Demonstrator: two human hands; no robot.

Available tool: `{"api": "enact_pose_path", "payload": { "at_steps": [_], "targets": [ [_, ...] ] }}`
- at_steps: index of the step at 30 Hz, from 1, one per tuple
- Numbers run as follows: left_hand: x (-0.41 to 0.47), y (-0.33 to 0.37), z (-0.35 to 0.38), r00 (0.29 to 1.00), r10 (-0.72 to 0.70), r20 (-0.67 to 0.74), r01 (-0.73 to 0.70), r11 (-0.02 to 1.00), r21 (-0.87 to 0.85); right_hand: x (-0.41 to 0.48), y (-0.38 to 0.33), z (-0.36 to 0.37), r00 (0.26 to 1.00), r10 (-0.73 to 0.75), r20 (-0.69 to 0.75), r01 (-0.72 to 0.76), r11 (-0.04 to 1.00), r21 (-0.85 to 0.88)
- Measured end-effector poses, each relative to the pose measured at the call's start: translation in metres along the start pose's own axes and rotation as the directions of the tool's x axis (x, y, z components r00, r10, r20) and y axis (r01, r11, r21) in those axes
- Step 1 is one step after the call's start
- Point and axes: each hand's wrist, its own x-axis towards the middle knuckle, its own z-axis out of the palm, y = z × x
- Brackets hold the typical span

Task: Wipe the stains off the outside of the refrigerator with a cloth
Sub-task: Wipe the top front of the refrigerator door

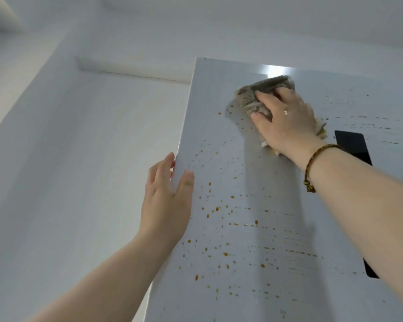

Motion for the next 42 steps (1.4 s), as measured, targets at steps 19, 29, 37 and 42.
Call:
{"api": "enact_pose_path", "payload": {
  "at_steps": [19, 29, 37, 42],
  "targets": [
    [-0.004, 0.001, 0.000, 0.997, -0.069, 0.032, 0.072, 0.994, -0.083, 0.051, -0.048, 0.007, 0.986, -0.162, 0.048, 0.163, 0.986, -0.019],
    [-0.003, -0.001, 0.001, 0.997, -0.066, 0.032, 0.069, 0.993, -0.097, 0.057, -0.001, -0.005, 0.994, -0.112, -0.002, 0.112, 0.994, 0.005],
    [-0.001, -0.005, 0.000, 0.999, -0.039, 0.021, 0.041, 0.996, -0.078, 0.034, -0.049, 0.009, 0.970, -0.222, 0.100, 0.229, 0.971, -0.063],
    [-0.003, -0.004, 0.001, 0.999, -0.035, 0.001, 0.035, 0.996, -0.086, 0.006, -0.037, 0.006, 0.901, -0.397, 0.175, 0.407, 0.913, -0.026]
  ]
}}
